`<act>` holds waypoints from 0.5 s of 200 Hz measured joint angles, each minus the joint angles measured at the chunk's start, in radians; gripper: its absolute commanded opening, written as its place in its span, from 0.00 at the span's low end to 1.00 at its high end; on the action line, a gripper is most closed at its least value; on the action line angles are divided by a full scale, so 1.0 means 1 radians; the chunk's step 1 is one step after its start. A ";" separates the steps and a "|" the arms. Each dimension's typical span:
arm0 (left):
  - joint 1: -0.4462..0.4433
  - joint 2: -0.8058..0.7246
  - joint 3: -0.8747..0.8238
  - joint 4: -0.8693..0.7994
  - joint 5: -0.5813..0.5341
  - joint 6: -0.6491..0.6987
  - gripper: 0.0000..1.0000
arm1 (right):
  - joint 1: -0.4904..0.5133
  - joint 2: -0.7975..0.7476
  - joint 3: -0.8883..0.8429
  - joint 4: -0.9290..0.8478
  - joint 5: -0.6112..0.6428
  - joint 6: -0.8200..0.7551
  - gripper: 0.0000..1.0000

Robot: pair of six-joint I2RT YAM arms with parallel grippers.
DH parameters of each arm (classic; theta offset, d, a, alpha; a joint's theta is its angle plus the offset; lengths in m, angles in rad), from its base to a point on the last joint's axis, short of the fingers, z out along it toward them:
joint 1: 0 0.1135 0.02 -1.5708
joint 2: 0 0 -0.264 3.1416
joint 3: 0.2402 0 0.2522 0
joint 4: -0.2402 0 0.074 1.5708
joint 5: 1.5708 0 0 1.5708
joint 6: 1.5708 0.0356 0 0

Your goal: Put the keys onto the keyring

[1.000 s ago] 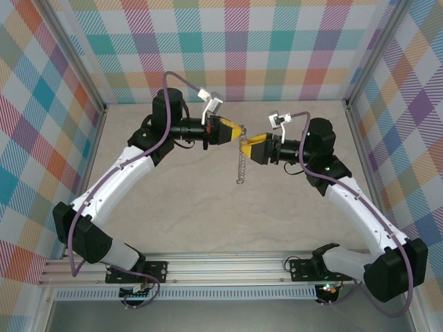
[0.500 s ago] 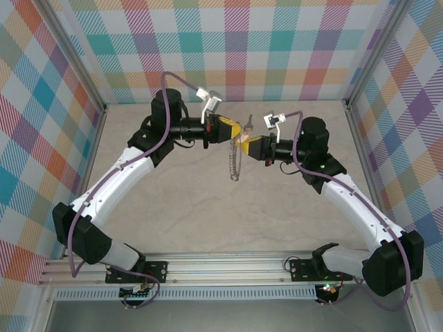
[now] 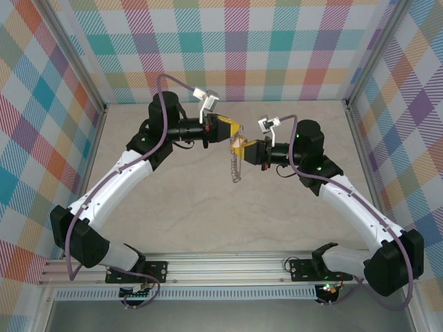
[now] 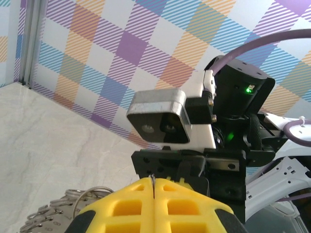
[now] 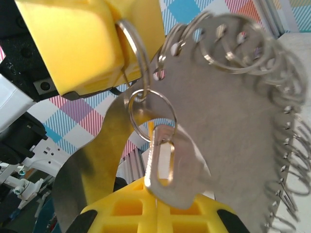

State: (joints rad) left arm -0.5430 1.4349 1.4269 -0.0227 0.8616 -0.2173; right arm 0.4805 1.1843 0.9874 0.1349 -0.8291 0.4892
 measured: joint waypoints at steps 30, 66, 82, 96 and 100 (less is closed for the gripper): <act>0.000 -0.004 -0.018 0.005 0.000 -0.008 0.00 | 0.042 0.031 0.009 0.008 0.009 -0.005 0.00; 0.000 -0.004 -0.034 0.011 -0.010 -0.024 0.00 | 0.057 0.064 0.026 0.005 0.011 -0.011 0.17; 0.000 -0.004 -0.036 0.031 -0.016 -0.030 0.00 | 0.059 0.064 0.028 -0.007 0.018 -0.019 0.27; 0.000 -0.006 -0.036 0.052 -0.019 -0.035 0.00 | 0.066 0.056 0.025 -0.029 0.022 -0.032 0.29; 0.000 -0.006 -0.036 0.058 -0.021 -0.037 0.00 | 0.067 0.051 0.021 -0.034 0.024 -0.035 0.29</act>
State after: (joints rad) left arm -0.5430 1.4288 1.3911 0.0349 0.8410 -0.2546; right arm 0.5472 1.2354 1.0080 0.1009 -0.8051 0.4545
